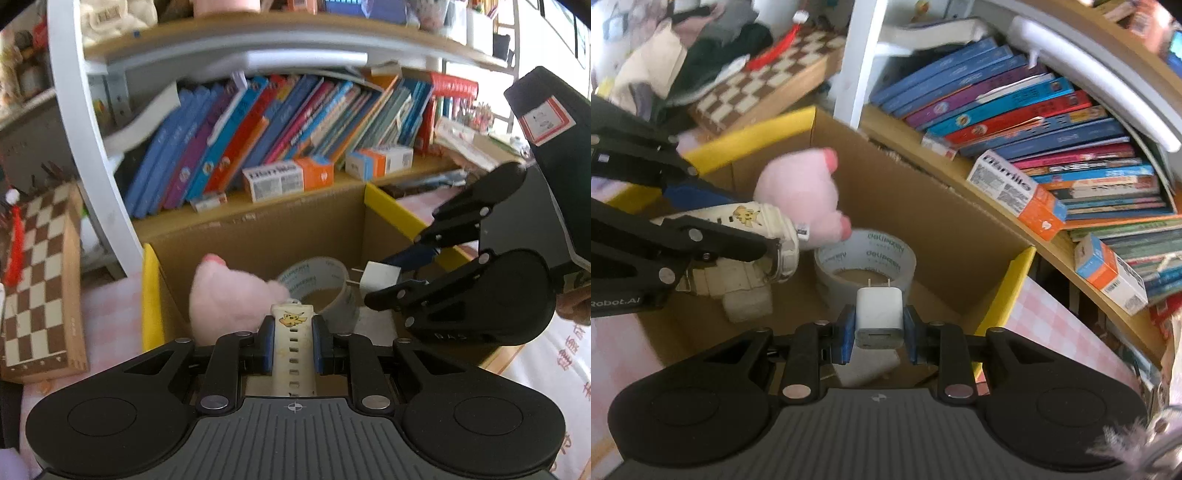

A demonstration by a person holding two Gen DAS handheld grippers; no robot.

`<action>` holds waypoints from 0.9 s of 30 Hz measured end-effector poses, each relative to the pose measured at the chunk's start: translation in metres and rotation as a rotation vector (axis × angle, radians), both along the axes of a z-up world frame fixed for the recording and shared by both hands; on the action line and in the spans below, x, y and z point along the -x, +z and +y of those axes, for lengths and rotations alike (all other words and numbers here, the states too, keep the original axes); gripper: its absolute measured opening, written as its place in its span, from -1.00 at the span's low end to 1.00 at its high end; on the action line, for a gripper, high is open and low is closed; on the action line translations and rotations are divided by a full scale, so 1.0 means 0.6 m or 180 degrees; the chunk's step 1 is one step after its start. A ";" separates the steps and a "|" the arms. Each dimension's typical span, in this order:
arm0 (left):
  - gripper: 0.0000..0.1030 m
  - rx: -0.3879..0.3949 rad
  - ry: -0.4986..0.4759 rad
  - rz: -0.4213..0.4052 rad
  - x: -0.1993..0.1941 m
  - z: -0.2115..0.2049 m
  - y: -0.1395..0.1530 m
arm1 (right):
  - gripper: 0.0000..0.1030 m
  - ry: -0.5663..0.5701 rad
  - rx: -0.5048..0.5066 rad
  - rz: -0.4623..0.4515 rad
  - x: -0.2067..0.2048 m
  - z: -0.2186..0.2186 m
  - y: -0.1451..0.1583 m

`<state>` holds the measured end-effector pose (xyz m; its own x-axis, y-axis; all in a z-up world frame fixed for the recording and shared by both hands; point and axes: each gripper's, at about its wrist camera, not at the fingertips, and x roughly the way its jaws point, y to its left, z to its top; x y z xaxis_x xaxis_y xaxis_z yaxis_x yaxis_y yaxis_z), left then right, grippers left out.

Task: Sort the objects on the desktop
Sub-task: 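Lower the strap and charger into the box and open both tools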

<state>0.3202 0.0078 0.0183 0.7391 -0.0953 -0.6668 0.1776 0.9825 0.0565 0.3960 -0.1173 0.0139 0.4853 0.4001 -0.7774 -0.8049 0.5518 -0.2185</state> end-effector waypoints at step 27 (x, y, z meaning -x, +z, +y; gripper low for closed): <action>0.45 0.0101 -0.0034 -0.0293 0.023 -0.001 0.041 | 0.35 0.0106 -0.0059 -0.0126 0.030 -0.007 0.036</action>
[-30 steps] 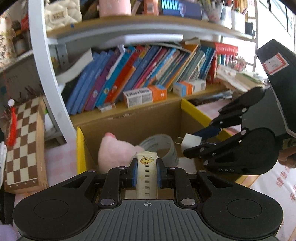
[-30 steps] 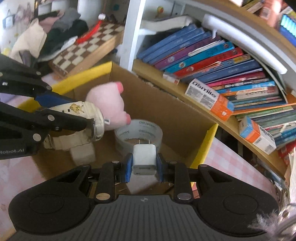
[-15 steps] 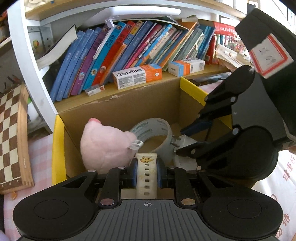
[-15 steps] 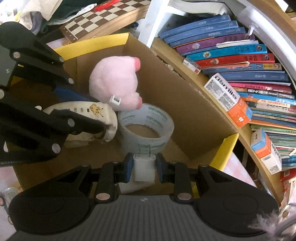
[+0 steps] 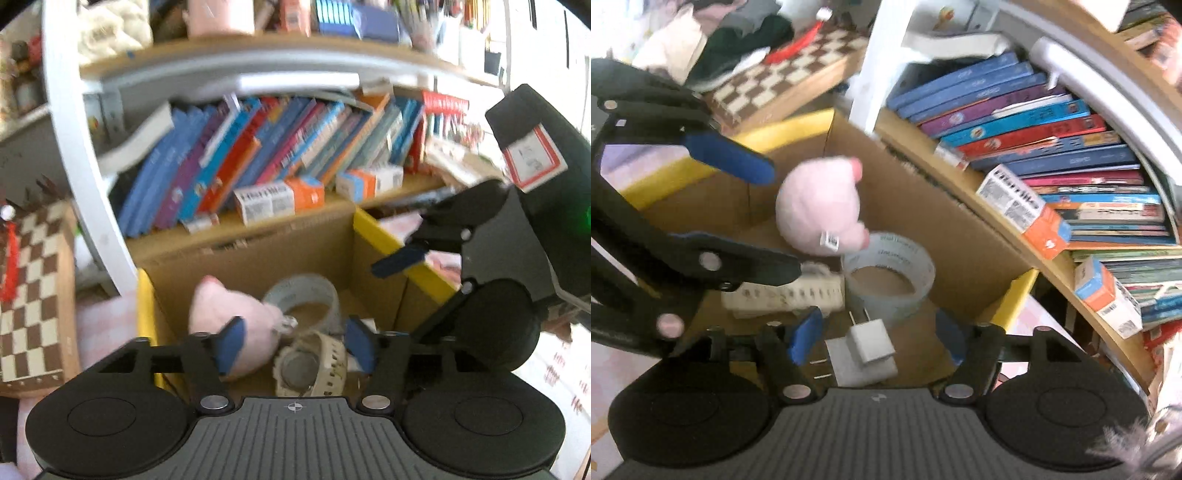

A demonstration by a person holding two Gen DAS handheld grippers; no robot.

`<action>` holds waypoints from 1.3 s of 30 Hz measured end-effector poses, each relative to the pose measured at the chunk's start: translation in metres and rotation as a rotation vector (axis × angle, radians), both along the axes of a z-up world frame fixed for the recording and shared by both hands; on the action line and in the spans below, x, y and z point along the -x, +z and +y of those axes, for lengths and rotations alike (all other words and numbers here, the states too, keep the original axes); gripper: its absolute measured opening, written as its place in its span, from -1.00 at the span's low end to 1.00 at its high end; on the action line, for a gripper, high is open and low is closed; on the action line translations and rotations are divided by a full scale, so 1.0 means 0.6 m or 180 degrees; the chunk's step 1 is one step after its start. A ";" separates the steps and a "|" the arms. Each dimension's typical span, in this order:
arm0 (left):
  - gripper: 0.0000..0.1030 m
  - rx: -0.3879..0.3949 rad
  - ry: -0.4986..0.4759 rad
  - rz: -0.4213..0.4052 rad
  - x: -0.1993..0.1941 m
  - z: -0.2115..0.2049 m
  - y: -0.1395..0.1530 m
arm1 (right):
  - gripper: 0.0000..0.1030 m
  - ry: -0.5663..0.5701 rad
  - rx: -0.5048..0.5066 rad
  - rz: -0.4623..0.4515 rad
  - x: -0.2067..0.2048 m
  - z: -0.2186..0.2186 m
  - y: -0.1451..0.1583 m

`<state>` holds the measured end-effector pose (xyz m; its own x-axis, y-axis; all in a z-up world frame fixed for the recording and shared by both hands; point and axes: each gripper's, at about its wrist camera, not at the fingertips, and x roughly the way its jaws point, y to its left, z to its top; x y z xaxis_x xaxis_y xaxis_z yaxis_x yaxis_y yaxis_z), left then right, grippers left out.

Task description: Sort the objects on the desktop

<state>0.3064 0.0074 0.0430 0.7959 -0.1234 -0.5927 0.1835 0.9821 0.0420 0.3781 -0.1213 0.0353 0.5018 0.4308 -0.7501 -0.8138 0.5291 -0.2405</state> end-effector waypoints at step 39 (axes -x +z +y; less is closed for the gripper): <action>0.80 -0.0090 0.0648 -0.0284 0.331 0.037 0.001 | 0.73 -0.1028 -0.0862 -0.0268 0.303 -0.132 0.025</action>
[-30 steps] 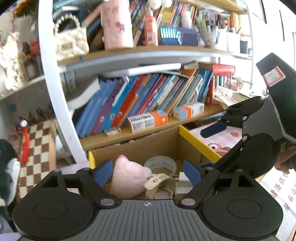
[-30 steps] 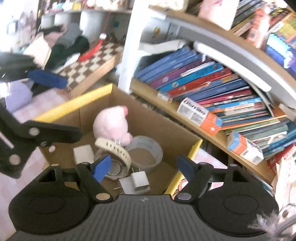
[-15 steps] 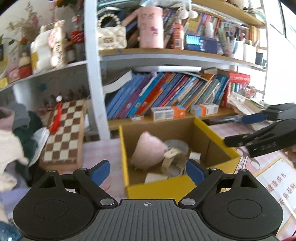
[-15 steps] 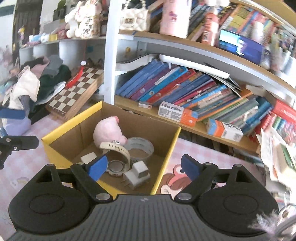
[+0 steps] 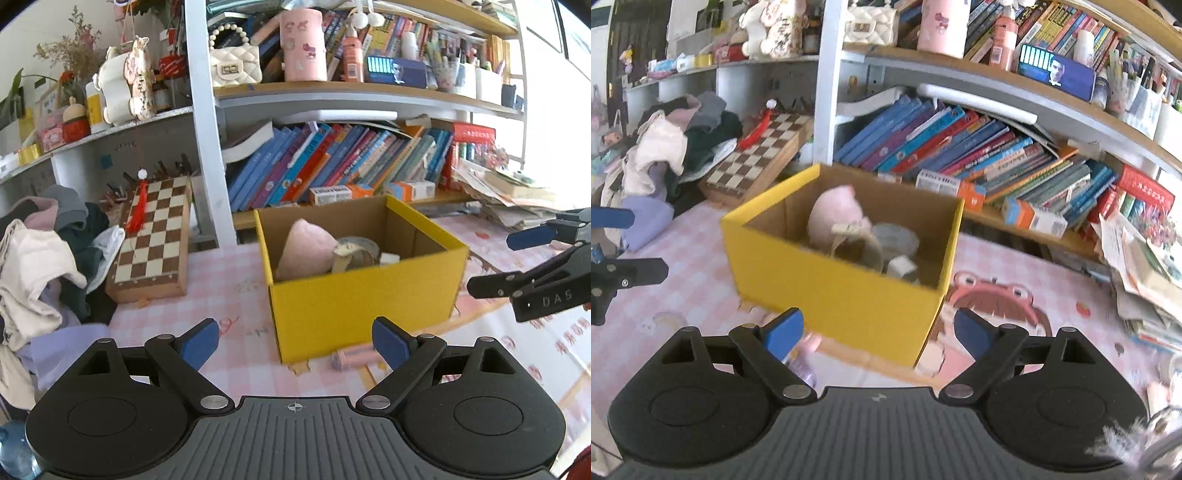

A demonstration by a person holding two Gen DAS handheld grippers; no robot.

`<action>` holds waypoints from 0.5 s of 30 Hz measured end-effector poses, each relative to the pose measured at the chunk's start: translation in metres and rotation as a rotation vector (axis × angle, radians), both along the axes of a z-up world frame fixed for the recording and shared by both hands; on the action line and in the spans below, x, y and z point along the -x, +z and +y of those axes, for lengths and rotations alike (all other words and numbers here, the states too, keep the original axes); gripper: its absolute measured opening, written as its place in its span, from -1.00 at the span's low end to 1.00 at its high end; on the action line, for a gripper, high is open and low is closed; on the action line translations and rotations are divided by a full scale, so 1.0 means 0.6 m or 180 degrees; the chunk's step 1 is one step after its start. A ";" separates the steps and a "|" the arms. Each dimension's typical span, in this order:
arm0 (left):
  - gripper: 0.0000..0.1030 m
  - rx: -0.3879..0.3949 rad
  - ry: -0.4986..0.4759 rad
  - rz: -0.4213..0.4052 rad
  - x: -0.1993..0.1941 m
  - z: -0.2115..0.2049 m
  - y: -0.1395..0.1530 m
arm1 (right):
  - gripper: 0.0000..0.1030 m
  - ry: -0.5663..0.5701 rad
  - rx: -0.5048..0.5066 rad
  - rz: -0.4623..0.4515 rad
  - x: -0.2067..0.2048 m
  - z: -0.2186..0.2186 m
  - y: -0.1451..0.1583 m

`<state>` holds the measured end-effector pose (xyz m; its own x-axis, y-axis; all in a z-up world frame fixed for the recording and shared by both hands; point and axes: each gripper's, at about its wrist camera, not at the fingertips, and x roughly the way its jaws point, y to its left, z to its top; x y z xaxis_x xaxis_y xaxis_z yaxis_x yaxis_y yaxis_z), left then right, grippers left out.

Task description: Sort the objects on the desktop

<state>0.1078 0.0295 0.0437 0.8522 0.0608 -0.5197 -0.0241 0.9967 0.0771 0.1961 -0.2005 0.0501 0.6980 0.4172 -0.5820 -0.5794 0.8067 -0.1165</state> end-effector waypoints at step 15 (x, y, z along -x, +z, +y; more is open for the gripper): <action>0.84 -0.0002 -0.0127 0.0114 0.091 0.005 -0.021 | 0.75 -0.0232 -0.0036 0.0234 0.128 0.006 -0.050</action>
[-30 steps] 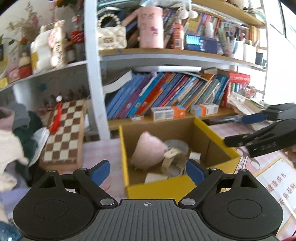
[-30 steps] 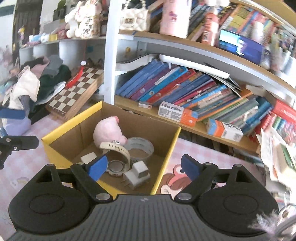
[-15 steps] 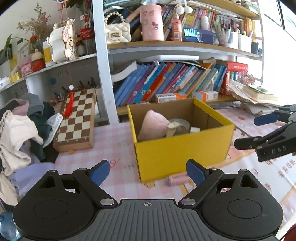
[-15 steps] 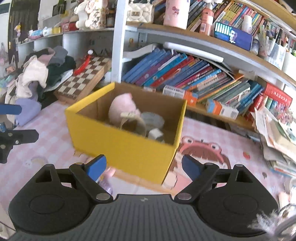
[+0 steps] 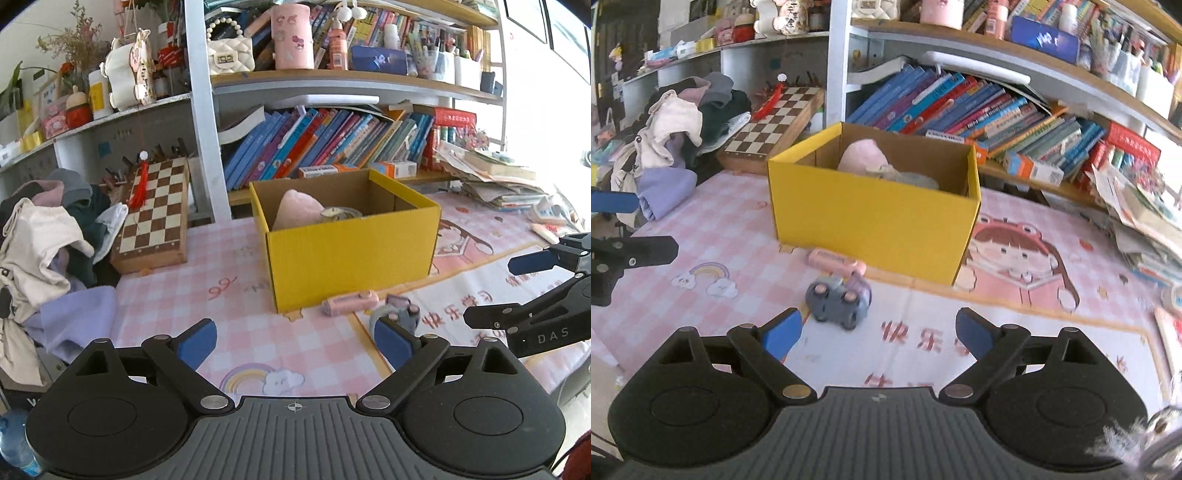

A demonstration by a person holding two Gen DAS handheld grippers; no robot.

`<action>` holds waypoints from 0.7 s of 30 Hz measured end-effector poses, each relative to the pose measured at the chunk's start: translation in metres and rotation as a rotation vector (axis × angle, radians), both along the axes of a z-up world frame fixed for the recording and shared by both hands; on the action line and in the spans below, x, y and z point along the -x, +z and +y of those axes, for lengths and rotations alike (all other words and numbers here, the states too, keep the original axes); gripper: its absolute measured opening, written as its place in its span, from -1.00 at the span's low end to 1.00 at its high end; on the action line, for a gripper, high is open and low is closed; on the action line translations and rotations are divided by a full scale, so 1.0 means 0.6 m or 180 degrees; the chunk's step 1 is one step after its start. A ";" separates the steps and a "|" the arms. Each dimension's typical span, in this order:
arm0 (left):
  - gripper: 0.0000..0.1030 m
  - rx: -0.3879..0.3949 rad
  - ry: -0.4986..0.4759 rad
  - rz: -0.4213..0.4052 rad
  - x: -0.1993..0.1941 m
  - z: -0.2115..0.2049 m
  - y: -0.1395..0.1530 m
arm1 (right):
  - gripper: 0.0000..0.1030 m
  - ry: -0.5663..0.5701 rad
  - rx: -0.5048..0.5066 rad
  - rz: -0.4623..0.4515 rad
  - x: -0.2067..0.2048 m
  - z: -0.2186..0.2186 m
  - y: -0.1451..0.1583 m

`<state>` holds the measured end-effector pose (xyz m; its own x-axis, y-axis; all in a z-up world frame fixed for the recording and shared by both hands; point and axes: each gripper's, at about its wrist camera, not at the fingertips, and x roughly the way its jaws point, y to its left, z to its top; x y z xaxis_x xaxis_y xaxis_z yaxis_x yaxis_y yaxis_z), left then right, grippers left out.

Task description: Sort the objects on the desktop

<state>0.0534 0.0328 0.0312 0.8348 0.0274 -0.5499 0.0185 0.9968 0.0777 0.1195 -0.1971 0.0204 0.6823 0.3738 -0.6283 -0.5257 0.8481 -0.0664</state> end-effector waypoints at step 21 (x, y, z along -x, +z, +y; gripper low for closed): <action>0.87 0.0066 -0.0289 0.0454 0.027 -0.011 -0.059 | 0.77 -0.0021 0.0036 0.0401 0.054 0.031 -0.046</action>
<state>0.0370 0.0263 -0.0039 0.7467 -0.0570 -0.6627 0.1179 0.9919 0.0475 0.0873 -0.1786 -0.0075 0.6002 0.3619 -0.7133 -0.5248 0.8512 -0.0098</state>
